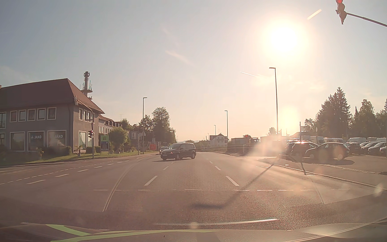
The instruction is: Follow the waypoints while adhering to traffic rules and regulations
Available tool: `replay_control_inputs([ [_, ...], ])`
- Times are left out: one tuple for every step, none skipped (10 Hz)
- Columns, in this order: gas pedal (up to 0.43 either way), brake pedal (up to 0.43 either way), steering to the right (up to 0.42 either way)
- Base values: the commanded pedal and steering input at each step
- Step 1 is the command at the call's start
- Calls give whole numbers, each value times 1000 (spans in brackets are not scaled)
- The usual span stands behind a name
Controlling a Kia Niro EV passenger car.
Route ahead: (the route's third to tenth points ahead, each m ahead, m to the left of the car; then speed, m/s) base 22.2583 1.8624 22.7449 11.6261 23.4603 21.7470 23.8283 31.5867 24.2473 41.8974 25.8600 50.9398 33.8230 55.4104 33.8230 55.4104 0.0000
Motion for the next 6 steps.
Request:
replay_control_inputs([
  [0, 378, 0],
  [0, 372, 0],
  [0, 372, 0],
  [0, 378, 0],
  [0, 372, 0],
  [0, 378, 0],
])
